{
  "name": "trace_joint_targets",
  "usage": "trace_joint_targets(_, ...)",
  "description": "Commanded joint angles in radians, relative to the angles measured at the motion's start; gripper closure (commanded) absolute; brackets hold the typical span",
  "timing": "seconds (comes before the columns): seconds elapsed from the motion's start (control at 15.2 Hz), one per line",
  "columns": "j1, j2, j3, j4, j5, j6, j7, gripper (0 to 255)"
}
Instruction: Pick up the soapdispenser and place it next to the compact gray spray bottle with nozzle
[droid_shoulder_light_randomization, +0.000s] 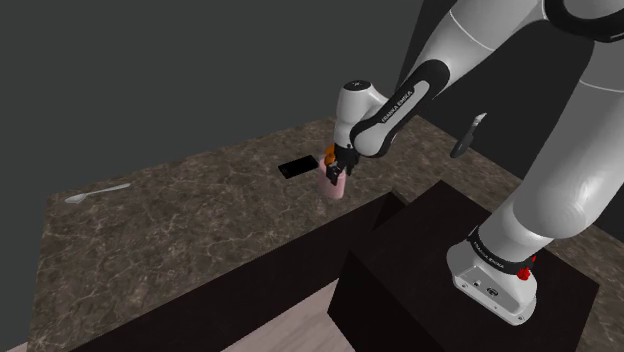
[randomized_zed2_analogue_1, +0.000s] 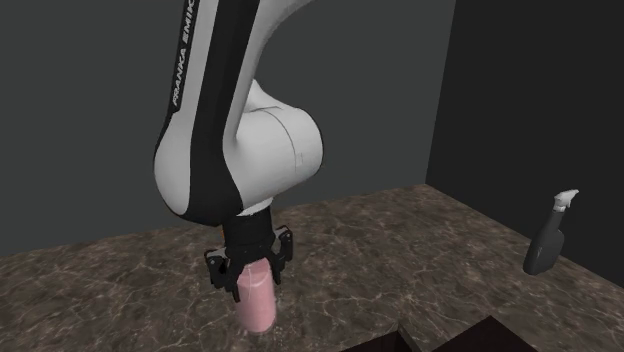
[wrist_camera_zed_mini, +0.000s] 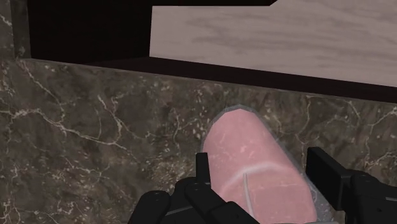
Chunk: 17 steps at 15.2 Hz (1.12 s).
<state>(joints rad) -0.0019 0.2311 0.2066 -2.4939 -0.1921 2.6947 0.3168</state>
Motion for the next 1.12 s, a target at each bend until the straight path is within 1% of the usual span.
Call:
trace_joint_targets(0.0, -0.006, -0.028, 0.01, -0.002, 0.019, -0.026, -0.015, 255)
trace_joint_targets(0.53, -0.018, -0.14, 0.034, -0.002, 0.088, -0.132, -0.067, 255)
trace_joint_targets(1.06, -0.019, -0.241, 0.041, 0.014, 0.141, -0.244, -0.108, 255)
